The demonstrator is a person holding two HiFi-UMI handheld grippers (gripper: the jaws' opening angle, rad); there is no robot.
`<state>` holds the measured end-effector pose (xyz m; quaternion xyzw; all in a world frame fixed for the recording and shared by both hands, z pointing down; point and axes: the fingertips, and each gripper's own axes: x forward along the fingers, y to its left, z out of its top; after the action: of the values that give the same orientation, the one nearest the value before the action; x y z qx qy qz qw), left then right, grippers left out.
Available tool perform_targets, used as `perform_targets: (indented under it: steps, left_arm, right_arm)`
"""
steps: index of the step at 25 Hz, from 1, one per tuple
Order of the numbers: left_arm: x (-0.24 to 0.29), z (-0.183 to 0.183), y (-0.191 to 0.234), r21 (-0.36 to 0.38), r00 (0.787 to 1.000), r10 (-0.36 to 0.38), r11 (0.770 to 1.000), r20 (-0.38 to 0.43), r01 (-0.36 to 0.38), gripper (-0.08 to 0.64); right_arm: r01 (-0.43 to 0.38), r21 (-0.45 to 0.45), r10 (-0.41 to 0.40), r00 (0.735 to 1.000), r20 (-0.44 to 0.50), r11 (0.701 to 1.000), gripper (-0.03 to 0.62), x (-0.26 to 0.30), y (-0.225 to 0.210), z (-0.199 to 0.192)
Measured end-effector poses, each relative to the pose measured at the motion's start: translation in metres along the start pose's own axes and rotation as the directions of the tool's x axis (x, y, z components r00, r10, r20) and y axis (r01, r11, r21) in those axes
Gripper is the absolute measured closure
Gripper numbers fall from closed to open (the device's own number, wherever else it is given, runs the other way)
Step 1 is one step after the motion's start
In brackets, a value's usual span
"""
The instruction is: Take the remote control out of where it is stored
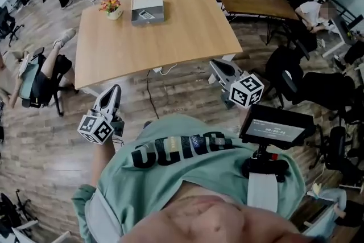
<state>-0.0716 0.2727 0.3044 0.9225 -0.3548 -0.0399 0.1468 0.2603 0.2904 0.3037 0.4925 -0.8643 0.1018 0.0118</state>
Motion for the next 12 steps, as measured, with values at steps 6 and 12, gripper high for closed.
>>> perform_targets:
  steps: [6,12]
  left_arm:
    - [0.019,0.055,0.093,0.046,0.996,-0.08,0.996,0.033,0.078,0.555]
    - [0.01,0.088,0.196,0.025,0.996,-0.081,0.996,0.021,0.081,0.555]
  right_arm:
    - [0.044,-0.025,-0.043,0.998,0.036,0.999,0.588,0.082,0.024,0.035]
    - [0.052,-0.003,-0.051,0.998,0.033,0.999,0.589,0.178,0.052,0.058]
